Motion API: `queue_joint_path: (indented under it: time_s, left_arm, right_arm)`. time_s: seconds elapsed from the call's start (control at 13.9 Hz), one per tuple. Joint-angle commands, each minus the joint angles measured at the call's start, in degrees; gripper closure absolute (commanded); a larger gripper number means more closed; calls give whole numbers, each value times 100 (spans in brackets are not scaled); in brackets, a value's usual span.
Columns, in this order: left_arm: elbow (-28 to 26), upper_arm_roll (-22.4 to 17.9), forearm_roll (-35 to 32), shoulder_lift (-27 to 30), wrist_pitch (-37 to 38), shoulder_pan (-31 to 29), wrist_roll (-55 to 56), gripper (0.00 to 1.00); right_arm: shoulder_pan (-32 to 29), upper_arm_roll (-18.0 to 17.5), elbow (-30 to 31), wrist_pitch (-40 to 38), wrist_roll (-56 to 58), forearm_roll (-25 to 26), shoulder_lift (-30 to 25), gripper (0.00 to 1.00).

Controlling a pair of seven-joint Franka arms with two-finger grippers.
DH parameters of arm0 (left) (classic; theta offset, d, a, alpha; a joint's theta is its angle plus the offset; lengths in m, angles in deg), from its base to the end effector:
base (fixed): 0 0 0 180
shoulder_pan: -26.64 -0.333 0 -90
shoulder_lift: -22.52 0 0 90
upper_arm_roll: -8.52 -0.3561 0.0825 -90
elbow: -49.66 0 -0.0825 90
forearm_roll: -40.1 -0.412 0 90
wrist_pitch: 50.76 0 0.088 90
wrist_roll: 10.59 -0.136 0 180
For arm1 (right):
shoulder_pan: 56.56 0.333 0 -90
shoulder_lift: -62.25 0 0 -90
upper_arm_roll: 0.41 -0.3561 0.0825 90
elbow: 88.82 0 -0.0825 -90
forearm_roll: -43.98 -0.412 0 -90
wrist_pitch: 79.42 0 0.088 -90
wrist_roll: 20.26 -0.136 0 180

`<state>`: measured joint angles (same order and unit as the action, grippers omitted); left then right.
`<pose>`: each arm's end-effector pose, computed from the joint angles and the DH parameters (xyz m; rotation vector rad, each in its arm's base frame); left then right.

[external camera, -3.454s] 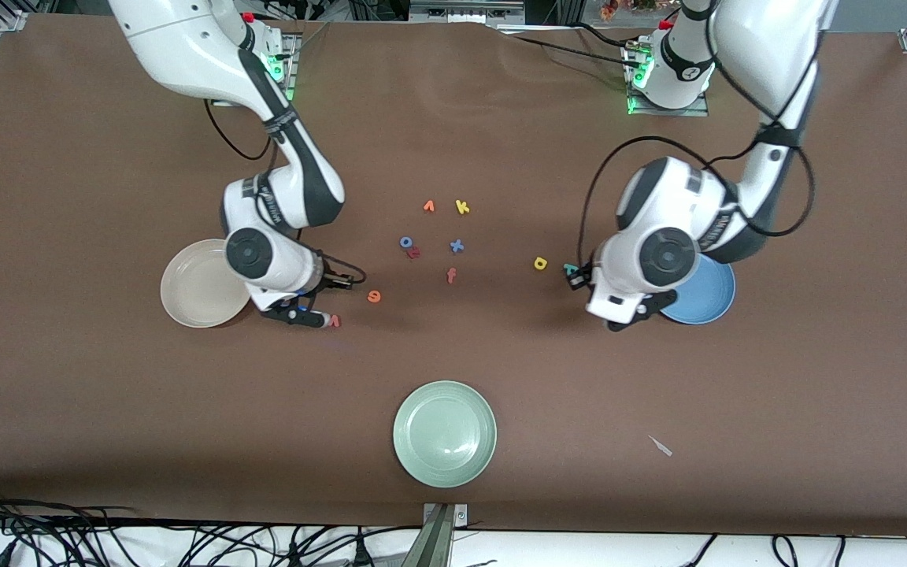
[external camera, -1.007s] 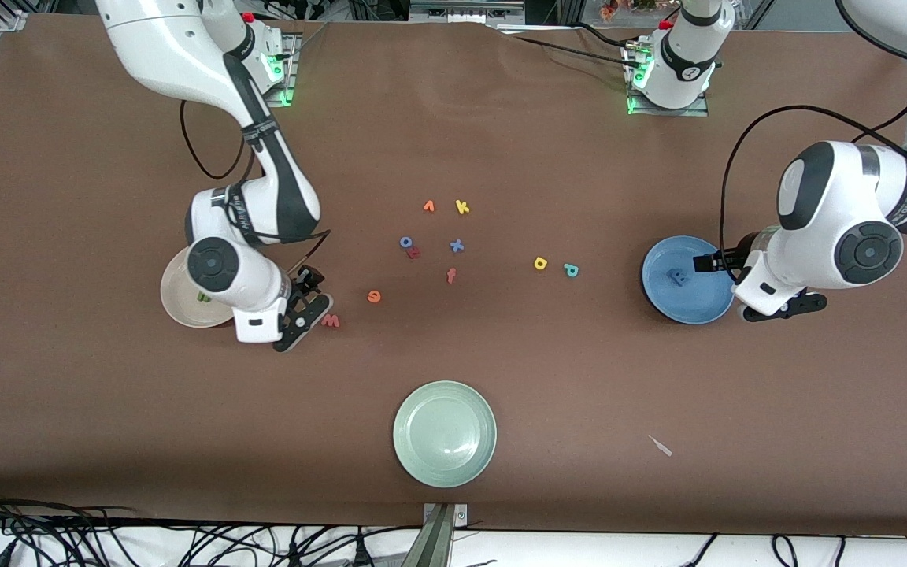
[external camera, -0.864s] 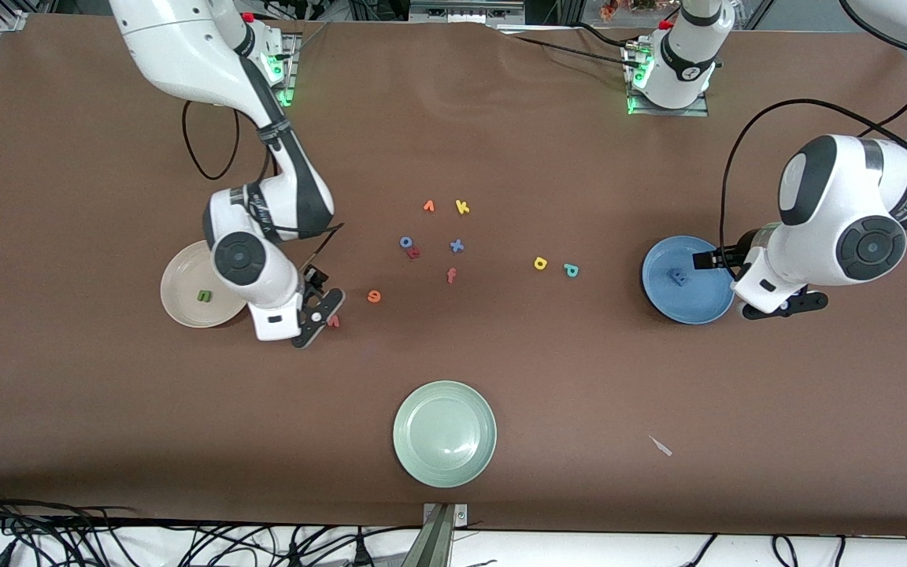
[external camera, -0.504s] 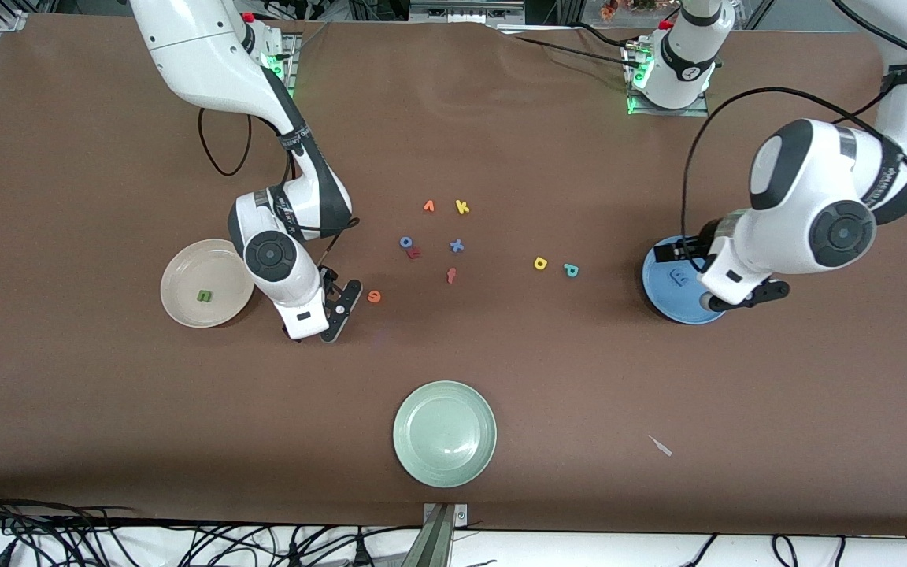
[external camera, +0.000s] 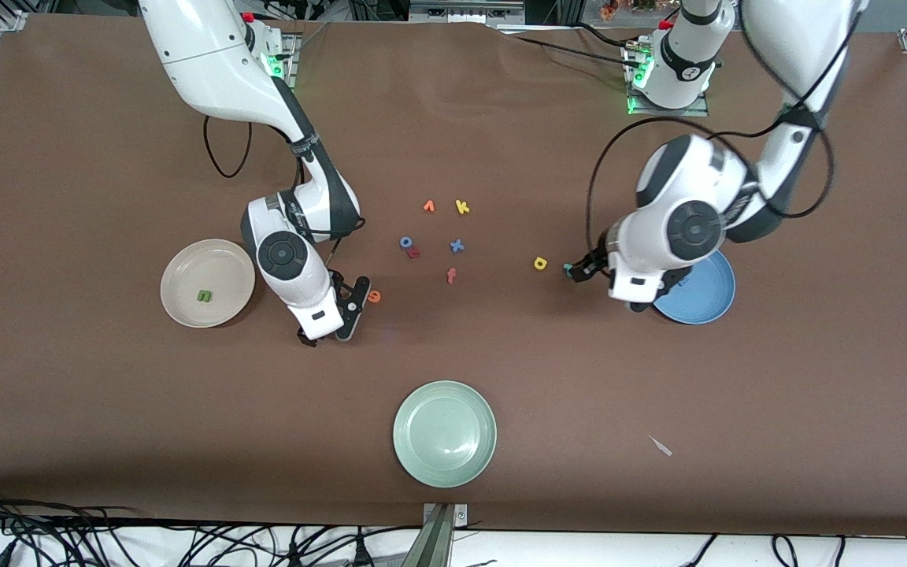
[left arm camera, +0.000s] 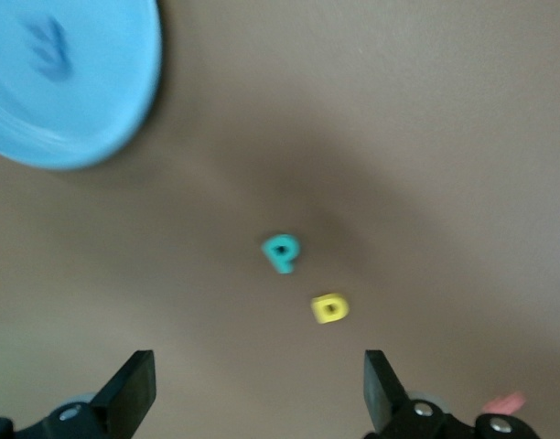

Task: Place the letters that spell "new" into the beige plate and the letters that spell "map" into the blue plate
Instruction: 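Grasp the pink w with the right gripper while the left gripper reaches the yellow d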

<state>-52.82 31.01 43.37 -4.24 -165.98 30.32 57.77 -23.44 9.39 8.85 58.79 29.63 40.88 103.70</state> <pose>0.5974 -0.2800 0.2860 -2.8653 -1.1880 0.4832 0.6537 0.2945 0.1566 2.4612 1.8307 -0.0342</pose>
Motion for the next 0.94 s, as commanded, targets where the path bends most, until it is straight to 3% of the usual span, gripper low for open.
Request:
queue_joint_path:
  time_s: [0.0,0.22,0.36,0.65,0.72,0.86]
  left_arm:
    - [18,-52,-133,-504,-675,352,1132,1]
    - [-446,-34,-958,-760,-1606,511,2265,8]
    - [-711,-26,-1066,-874,-2248,512,2497,13]
    - [-914,-8,-1057,-901,-2400,512,2524,30]
    - [-923,-8,-1048,-910,-2400,512,2524,33]
    - [-941,1,-1013,-884,-2400,512,2533,33]
  right_arm:
    - [-60,-39,-46,93,109,72,56,6]
    - [-78,-83,-46,93,100,37,65,31]
    - [-69,-83,-46,75,47,11,65,53]
    - [-78,-92,-46,40,12,-137,56,93]
    - [-87,-83,-63,31,29,-321,39,99]
    - [-218,-83,-247,-230,65,-551,4,100]
